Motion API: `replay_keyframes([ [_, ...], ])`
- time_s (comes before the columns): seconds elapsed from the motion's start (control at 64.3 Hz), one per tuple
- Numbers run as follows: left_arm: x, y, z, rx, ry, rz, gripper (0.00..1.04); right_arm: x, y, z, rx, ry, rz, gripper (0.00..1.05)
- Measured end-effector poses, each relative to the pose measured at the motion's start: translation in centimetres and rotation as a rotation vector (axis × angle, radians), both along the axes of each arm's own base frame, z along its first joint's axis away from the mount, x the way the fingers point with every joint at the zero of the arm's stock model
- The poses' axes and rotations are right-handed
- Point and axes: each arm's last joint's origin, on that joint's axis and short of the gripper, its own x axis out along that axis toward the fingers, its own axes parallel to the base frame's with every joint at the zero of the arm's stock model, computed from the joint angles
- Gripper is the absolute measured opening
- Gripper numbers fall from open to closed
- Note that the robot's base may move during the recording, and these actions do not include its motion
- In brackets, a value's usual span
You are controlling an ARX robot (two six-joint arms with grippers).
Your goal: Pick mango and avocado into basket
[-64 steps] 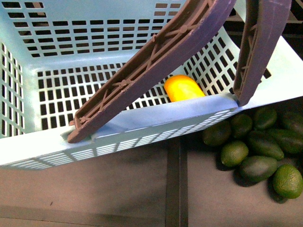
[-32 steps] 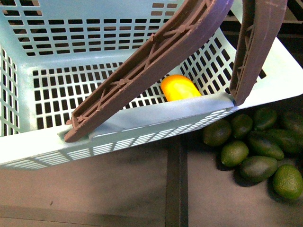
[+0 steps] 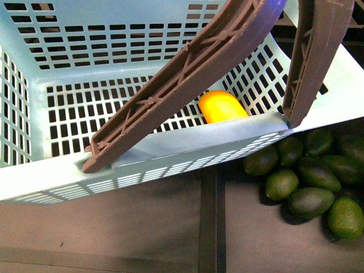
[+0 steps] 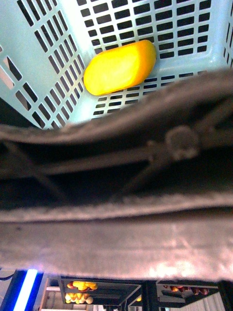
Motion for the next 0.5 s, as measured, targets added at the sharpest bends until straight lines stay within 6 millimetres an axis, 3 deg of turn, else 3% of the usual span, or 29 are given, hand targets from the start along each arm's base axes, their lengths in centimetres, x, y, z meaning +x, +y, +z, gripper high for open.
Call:
replay_keyframes([
  [0.497,0.0,0.0,0.0,0.001,-0.001,0.002,0.14,1.3,0.6,-2.3,0.020,0.039,-0.004,0.96],
])
